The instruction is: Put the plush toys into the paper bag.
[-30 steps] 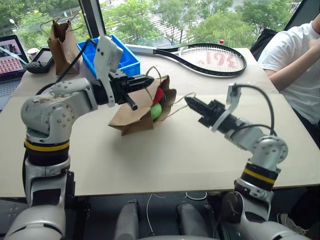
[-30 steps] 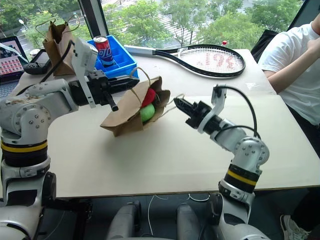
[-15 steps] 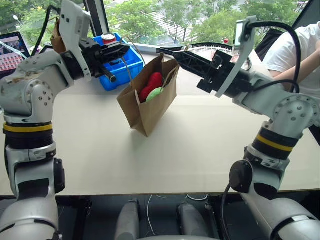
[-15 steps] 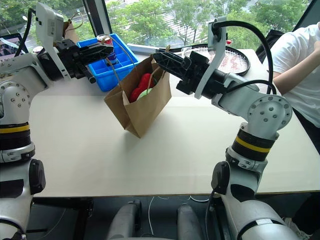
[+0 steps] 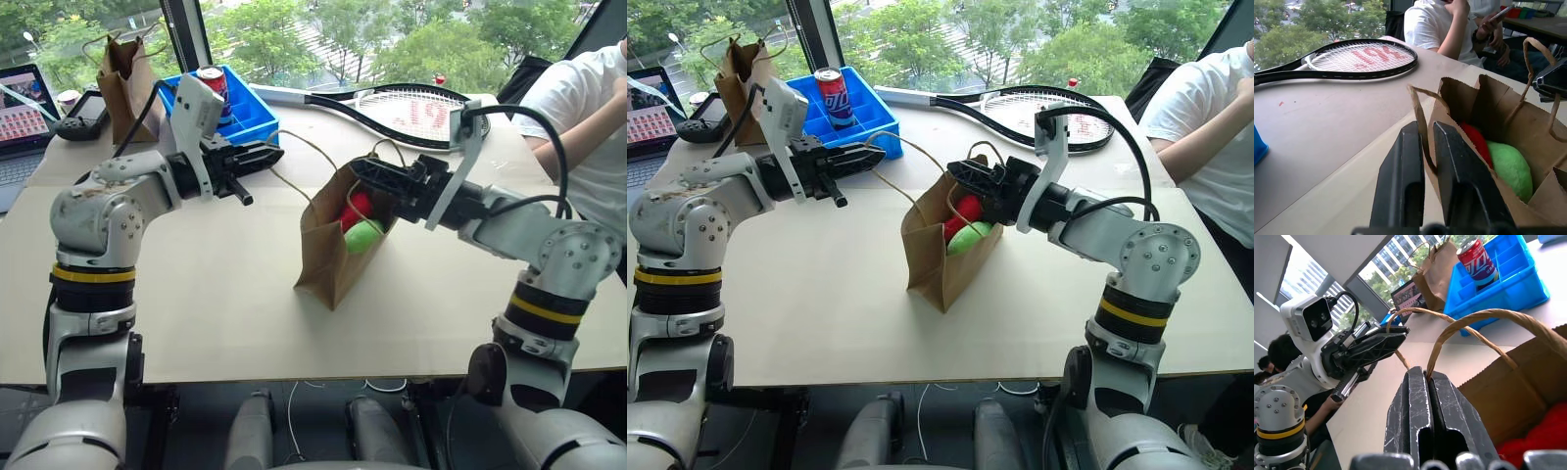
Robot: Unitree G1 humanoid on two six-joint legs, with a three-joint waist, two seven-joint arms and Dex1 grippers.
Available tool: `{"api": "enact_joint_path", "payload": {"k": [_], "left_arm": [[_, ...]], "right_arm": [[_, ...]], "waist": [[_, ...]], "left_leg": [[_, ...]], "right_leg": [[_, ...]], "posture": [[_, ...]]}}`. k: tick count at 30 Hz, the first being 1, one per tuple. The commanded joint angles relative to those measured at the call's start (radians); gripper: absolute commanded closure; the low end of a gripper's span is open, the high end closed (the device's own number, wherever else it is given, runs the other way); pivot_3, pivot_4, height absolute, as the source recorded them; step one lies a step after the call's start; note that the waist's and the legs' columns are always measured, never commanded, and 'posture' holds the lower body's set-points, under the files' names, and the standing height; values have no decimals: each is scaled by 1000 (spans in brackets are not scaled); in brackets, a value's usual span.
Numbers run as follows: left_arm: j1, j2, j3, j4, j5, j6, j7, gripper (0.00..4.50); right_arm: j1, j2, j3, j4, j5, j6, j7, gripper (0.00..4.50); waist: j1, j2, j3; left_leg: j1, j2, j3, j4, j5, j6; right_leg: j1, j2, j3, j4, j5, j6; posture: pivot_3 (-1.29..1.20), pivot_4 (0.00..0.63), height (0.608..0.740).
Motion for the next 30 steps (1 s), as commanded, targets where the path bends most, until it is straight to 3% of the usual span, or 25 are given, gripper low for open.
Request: {"api": "enact_joint_path", "payload": {"k": [1,2,7,11,13,16,21,22,26,30], "left_arm": [[-39,0,66,-46,-77,48,2,2289],[-40,0,74,-50,-89,54,2,1981],[-44,18,90,-64,-126,64,-22,113],[-27,51,72,-69,-106,18,-77,0],[-9,73,56,-70,-69,-37,-108,0],[73,134,43,-74,-42,-105,-212,0],[198,160,35,-131,-25,-214,-302,0],[239,163,29,-167,-17,-233,-312,0],[375,139,9,-294,-21,-247,-289,0],[434,85,-17,-363,-19,-235,-207,0]], "right_arm": [[-9,-57,-5,-30,69,-21,3,3851],[-14,-78,-5,-26,80,-19,6,3691],[-42,-240,-7,4,152,14,49,1907],[-24,-399,7,10,223,66,132,465],[7,-476,7,11,278,90,189,39],[137,-628,-26,-51,233,146,346,39],[262,-715,-51,-93,182,98,456,39],[314,-741,-29,-132,79,45,495,39],[465,-768,56,-261,-231,-196,628,979],[522,-711,166,-324,-431,-382,668,2539]], "waist": [[-1,0,0],[-1,0,0],[2,0,0],[5,-1,0],[5,-1,0],[9,-1,0],[10,-1,0],[11,-1,0],[19,-1,0],[24,-1,0]], "left_leg": [[0,0,0,0,0,0],[0,0,0,0,0,0],[0,0,0,0,0,0],[0,0,0,1,0,0],[0,0,0,0,0,0],[0,0,0,0,0,0],[0,0,1,1,-1,1],[0,0,1,1,-1,1],[1,0,1,3,-1,0],[0,0,2,3,-1,0]], "right_leg": [[0,0,0,0,0,0],[0,0,0,0,0,0],[0,0,0,-1,0,0],[1,0,0,-1,0,0],[1,0,0,-2,-1,-1],[2,0,0,-4,-1,-2],[1,-1,1,-3,-5,-10],[1,-1,1,-3,-5,-10],[3,-1,1,-5,-6,-10],[2,-1,1,-7,-6,-9]], "posture": [[0,150,731],[0,150,731],[0,150,731],[0,150,731],[0,150,731],[0,150,731],[0,150,731],[0,150,731],[0,150,731],[0,150,731]]}}
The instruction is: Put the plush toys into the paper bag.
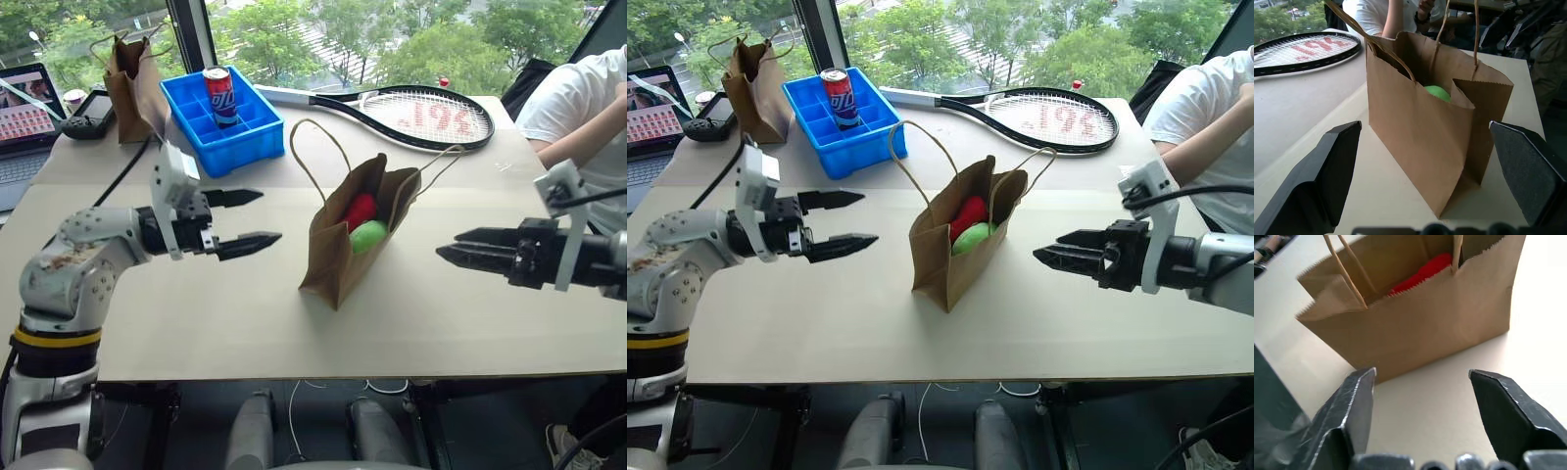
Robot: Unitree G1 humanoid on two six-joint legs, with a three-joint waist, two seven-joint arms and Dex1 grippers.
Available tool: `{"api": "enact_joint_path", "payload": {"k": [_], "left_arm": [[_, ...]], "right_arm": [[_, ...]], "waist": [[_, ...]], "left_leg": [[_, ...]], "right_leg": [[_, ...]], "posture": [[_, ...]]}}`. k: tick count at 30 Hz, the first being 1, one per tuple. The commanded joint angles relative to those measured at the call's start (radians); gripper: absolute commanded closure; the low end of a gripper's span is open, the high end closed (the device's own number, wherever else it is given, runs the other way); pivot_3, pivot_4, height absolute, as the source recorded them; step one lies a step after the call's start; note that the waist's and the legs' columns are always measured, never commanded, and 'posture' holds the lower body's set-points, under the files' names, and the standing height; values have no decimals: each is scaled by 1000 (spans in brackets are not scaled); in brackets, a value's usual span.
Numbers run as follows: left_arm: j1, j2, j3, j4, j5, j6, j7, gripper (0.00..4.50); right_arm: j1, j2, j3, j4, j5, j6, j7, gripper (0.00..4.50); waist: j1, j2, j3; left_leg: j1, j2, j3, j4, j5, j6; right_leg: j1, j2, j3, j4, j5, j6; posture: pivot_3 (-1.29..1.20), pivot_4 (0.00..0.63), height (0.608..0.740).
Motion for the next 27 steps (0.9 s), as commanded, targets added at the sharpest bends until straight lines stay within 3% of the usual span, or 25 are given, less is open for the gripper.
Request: {"api": "enact_joint_path", "payload": {"k": [1,6,16,27], "left_arm": [[18,-40,-14,-87,5,-12,72,0],[19,-105,-68,-131,16,-2,147,0],[-15,-183,-184,-123,78,-37,175,0],[-42,-268,-194,-91,89,-15,250,0]], "right_arm": [[4,54,70,-67,-167,-187,35,2795],[-30,163,154,-76,-275,-270,14,4450],[-106,348,251,-62,-387,-287,-48,4450],[-122,509,311,-77,-455,-270,-120,4450]], "waist": [[1,0,0],[3,0,0],[3,0,0],[2,0,0]], "left_leg": [[0,0,0,0,0,0],[0,0,0,1,0,0],[0,0,0,1,0,0],[0,0,-1,2,0,0]], "right_leg": [[1,0,0,0,0,1],[2,1,0,-1,-1,4],[2,1,0,-1,1,3],[3,1,0,-1,6,9]], "posture": [[0,150,731],[0,150,731],[0,150,731],[0,150,731]]}}
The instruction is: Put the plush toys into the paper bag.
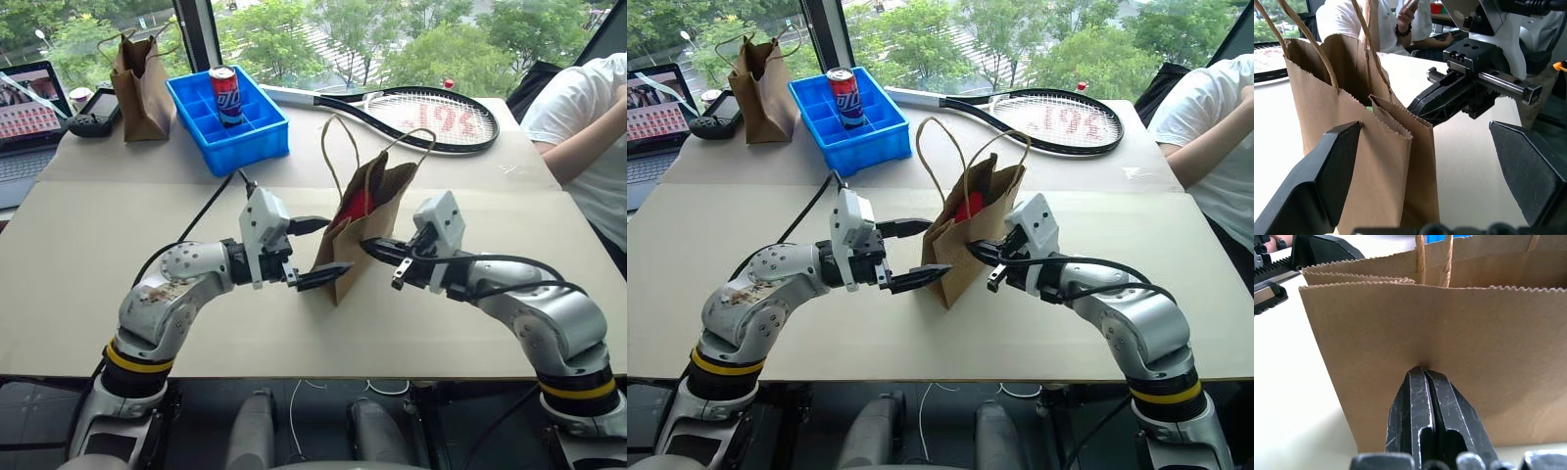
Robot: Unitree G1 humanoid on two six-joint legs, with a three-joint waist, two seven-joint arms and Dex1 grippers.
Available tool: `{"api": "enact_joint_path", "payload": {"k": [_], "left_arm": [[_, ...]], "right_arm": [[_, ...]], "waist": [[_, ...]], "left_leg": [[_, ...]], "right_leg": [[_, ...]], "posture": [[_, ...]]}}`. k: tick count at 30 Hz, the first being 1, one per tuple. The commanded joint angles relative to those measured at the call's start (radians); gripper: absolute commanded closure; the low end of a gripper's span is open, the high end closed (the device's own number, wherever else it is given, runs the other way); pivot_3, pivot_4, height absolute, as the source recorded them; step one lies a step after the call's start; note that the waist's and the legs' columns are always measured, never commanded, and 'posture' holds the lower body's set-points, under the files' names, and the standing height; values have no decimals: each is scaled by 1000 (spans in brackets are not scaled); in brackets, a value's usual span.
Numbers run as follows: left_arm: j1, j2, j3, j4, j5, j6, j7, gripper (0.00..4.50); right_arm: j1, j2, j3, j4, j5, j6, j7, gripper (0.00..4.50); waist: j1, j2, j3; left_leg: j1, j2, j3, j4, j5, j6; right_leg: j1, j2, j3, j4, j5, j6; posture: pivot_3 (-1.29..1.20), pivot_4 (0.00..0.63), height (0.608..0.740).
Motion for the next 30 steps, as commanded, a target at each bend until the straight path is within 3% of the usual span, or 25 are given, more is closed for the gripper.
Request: {"api": "enact_joint_path", "payload": {"k": [1,3,4,5,13,16,22,26,30], "left_arm": [[-24,-27,9,7,-2,6,36,257],[-26,-36,9,20,8,11,51,631],[-26,-36,6,26,18,11,58,1204],[-24,-35,3,30,23,10,58,1343],[-23,-38,-1,55,57,-9,64,4385],[-36,-31,7,67,51,-16,41,4479],[-120,74,47,159,34,-103,-154,4479],[-206,130,90,268,-27,-181,-372,4479],[-258,175,105,328,-118,-177,-610,4479]], "right_arm": [[-15,28,6,-31,-15,-7,-15,4485],[-14,40,7,-31,-19,-7,-18,4500],[-13,44,6,-31,-22,-7,-19,4500],[-12,46,5,-31,-23,-6,-20,4500],[-4,46,-17,-33,-19,1,-22,4500],[16,29,-55,-47,14,22,-11,4500],[220,-192,-299,-73,148,103,167,4500],[369,-384,-478,46,65,38,308,4500],[402,-448,-527,105,19,-15,361,4500]], "waist": [[0,0,0],[0,0,0],[0,0,0],[0,0,0],[0,0,0],[0,0,0],[18,0,0],[21,0,0],[10,0,0]], "left_leg": [[0,0,0,0,0,0],[0,0,0,0,0,0],[0,0,0,0,0,0],[0,0,0,0,0,0],[0,0,0,0,0,0],[0,0,0,0,0,0],[0,-1,0,0,0,0],[0,-1,1,0,0,0],[1,0,1,0,0,0]], "right_leg": [[0,0,0,0,0,0],[0,0,0,0,0,-1],[0,0,0,0,1,-1],[0,0,0,0,1,0],[0,0,0,0,1,-2],[0,0,0,0,1,-2],[1,-1,0,-1,1,-2],[1,-1,0,-1,-2,-8],[0,0,0,-1,-3,-7]], "posture": [[0,150,731],[0,150,731],[0,150,731],[0,150,731],[0,150,731],[0,150,731],[0,150,731],[0,150,731],[0,150,731]]}}
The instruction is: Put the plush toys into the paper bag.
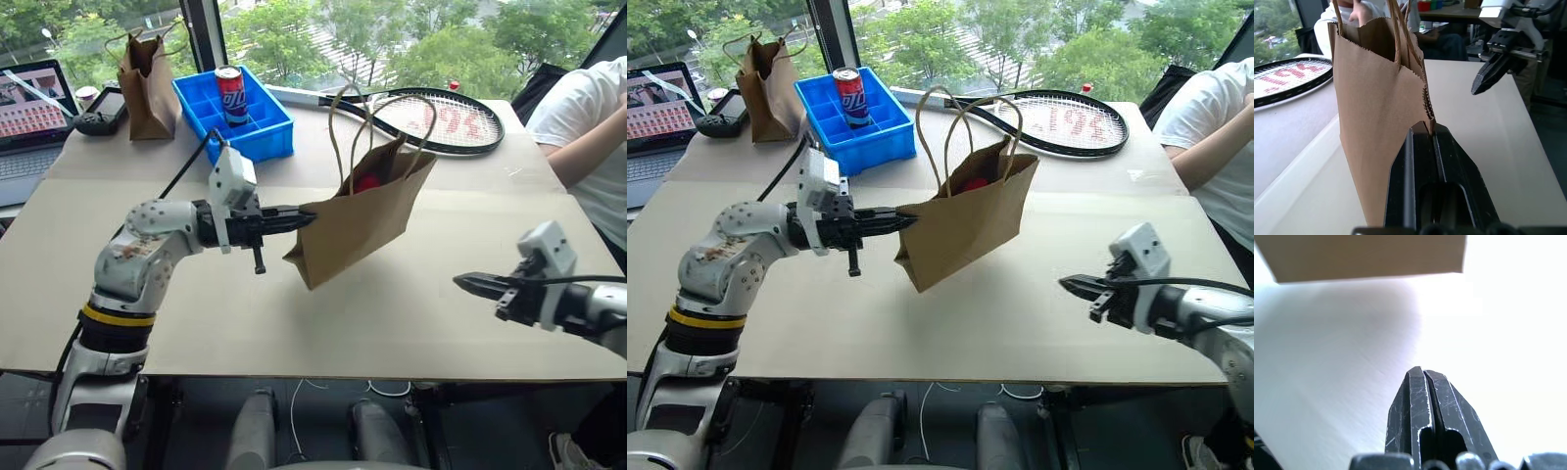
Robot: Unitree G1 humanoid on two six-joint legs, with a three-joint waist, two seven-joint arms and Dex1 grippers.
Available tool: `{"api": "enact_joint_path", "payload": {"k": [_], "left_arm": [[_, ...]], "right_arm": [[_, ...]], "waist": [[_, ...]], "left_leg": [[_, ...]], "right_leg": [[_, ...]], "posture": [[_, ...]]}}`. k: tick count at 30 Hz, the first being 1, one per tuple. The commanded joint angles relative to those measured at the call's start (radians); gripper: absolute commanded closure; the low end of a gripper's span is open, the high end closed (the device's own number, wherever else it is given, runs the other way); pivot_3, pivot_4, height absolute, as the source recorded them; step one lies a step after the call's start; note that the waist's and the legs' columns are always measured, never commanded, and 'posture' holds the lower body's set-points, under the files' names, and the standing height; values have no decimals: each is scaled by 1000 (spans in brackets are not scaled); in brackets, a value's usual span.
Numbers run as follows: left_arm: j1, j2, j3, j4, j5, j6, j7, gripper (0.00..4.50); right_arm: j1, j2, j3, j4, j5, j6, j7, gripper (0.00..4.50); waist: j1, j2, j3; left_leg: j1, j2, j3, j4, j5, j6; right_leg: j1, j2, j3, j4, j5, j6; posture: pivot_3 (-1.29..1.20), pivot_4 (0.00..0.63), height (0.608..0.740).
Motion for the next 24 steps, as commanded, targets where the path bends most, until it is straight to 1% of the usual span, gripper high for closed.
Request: {"api": "enact_joint_path", "payload": {"k": [1,3,6,8,10,13,18,24], "left_arm": [[-53,30,17,31,-70,-28,-188,4479],[-66,34,4,63,-70,-49,-269,4479],[-66,33,-36,108,-27,-119,-355,4479],[-58,59,-115,153,19,-211,-372,4479],[-58,67,-170,205,54,-290,-373,4479],[-74,61,-192,262,66,-336,-373,4479],[-56,56,-159,294,96,-361,-372,4479],[-39,59,-67,256,76,-341,-291,4479]], "right_arm": [[-6,-20,-53,5,-20,-56,40,4500],[-17,-15,-48,-7,-15,-49,34,4500],[-27,-4,-38,-30,-9,-34,17,4500],[-33,2,-32,-40,-3,-24,9,4500],[-41,2,-27,-46,0,-16,5,4500],[-51,-2,-28,-48,3,-7,5,4500],[-52,-3,-32,-49,1,3,9,4500],[-60,-10,-25,-33,-6,0,22,4500]], "waist": [[-7,0,0],[-12,0,0],[-15,0,0],[-14,0,0],[-14,0,0],[-14,0,0],[-13,0,0],[-15,0,0]], "left_leg": [[0,0,0,0,0,0],[1,0,0,0,0,0],[1,0,0,0,0,0],[1,0,-1,0,0,0],[1,0,-1,0,0,0],[0,0,0,1,0,0],[0,0,0,1,0,0],[0,0,0,1,0,0]], "right_leg": [[0,0,0,0,0,0],[1,0,0,1,-1,2],[1,0,0,1,0,5],[1,0,0,1,0,6],[1,0,0,1,0,6],[1,0,0,1,0,4],[1,0,0,1,0,5],[1,0,0,2,1,7]], "posture": [[0,150,731],[0,150,731],[0,150,731],[0,150,731],[0,150,731],[0,150,731],[0,150,731],[0,150,731]]}}
